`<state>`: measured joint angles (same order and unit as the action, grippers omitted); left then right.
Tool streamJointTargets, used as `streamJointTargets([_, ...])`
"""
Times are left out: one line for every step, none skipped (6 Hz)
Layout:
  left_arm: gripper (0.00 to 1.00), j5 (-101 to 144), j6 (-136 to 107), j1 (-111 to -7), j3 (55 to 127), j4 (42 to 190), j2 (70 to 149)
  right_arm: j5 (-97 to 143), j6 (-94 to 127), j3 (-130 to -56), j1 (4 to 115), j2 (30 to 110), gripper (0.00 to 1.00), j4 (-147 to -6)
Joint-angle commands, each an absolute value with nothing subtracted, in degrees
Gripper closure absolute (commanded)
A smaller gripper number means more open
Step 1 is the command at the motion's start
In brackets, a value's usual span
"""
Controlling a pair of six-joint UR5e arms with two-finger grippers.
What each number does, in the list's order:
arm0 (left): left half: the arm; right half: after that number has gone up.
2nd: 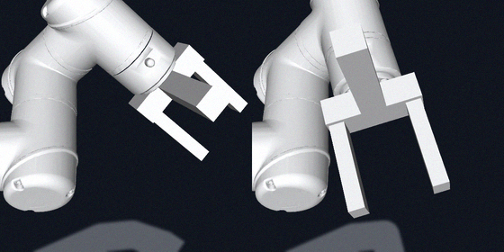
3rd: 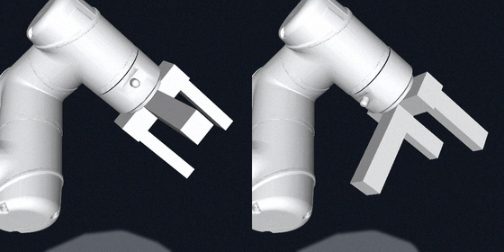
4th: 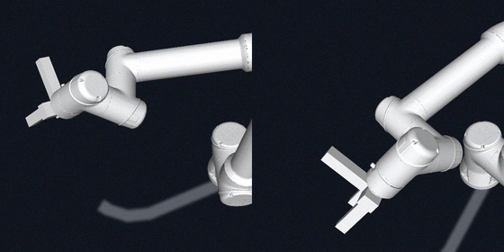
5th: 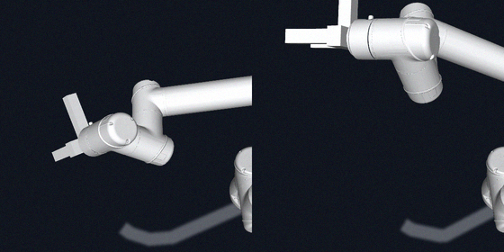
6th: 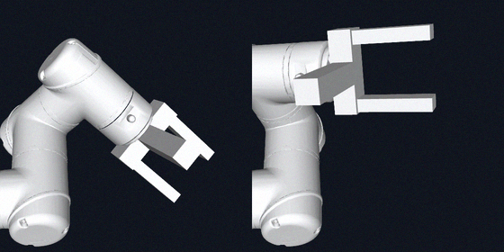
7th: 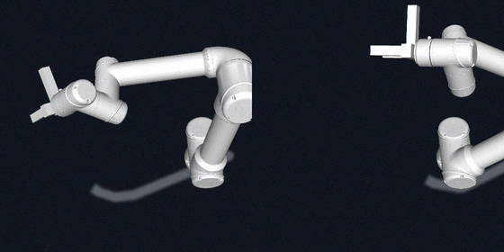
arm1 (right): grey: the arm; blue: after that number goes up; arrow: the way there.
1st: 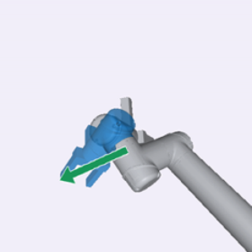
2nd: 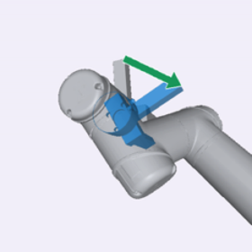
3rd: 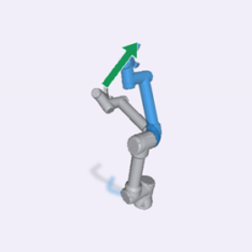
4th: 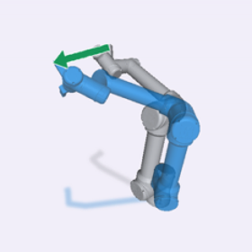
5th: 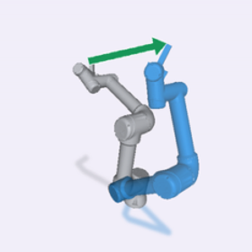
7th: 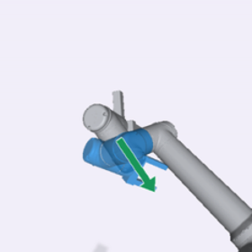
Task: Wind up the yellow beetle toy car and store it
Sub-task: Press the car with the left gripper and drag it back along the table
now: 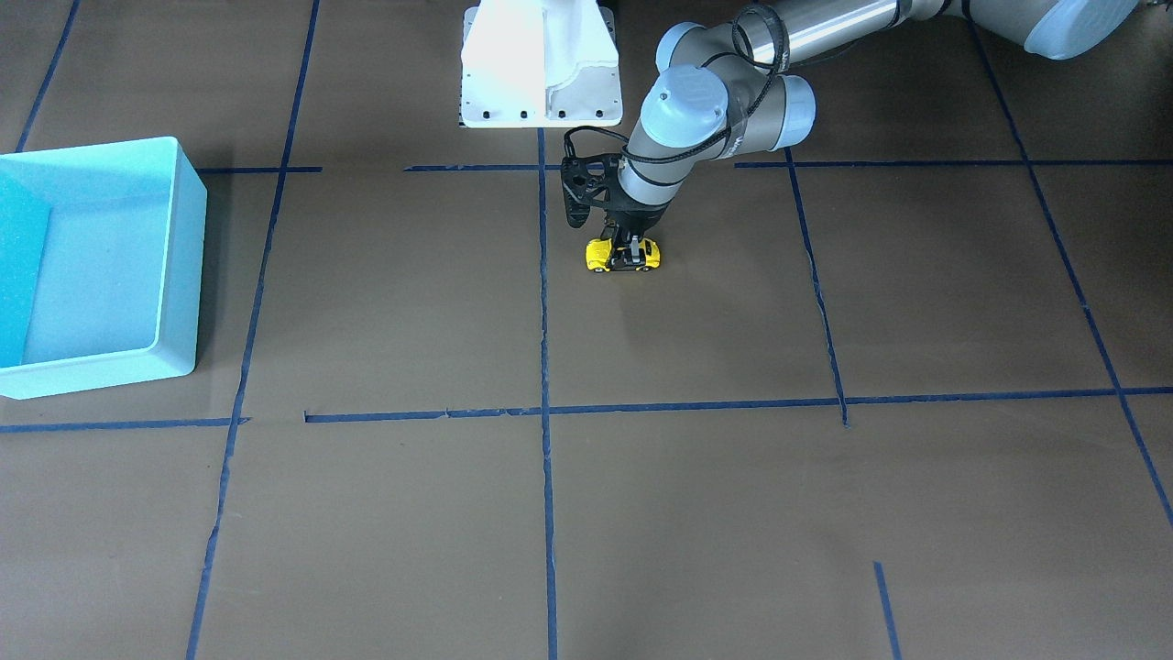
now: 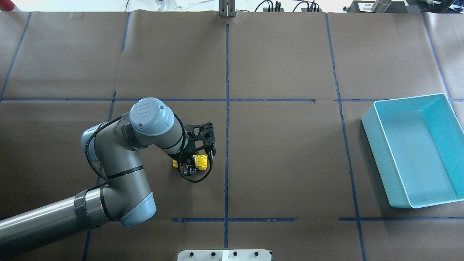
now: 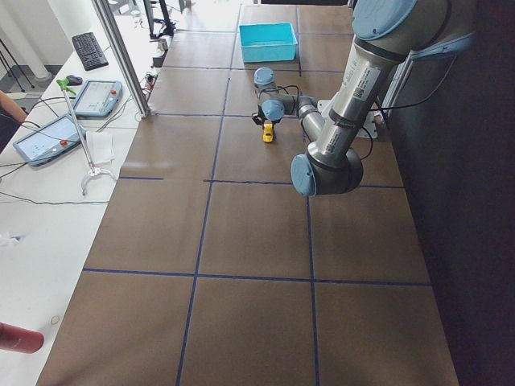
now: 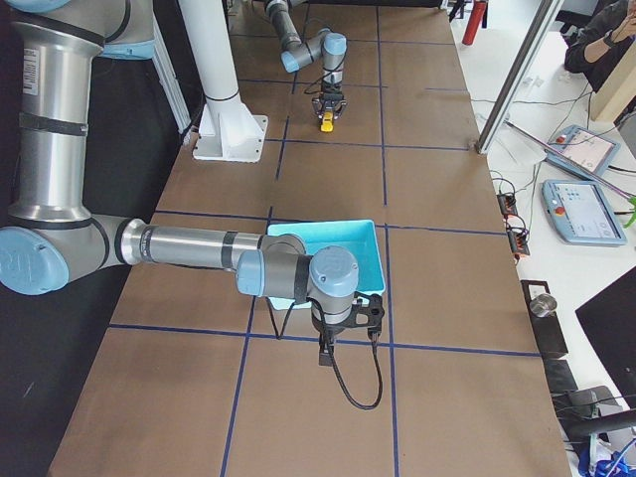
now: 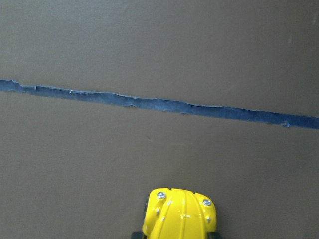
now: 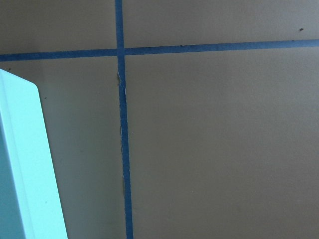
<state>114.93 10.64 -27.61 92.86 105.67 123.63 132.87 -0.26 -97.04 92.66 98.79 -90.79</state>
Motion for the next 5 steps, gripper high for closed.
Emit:
streamJointTargets([0.96, 114.9, 10.6, -27.9, 94.1, 106.1, 123.6, 132.9, -0.3, -97.0, 92.6, 98.8, 0.00, -90.8])
streamJointTargets([0.96, 114.9, 10.7, -27.8, 94.9, 106.4, 123.7, 132.9, -0.3, -97.0, 92.6, 98.8, 0.00, -90.8])
streamJointTargets([0.96, 114.0, 10.5, -27.6, 95.3, 109.7, 123.8, 132.9, -0.2, -97.0, 92.6, 98.8, 0.00, -90.8])
streamJointTargets([0.96, 113.9, 10.3, -27.2, 94.4, 114.6, 124.2, 132.9, -0.3, -97.0, 92.6, 98.8, 0.00, -90.8])
streamJointTargets([0.96, 112.9, 10.1, -26.0, 93.6, 118.6, 124.0, 132.9, -0.2, -97.0, 92.7, 98.8, 0.00, -90.8])
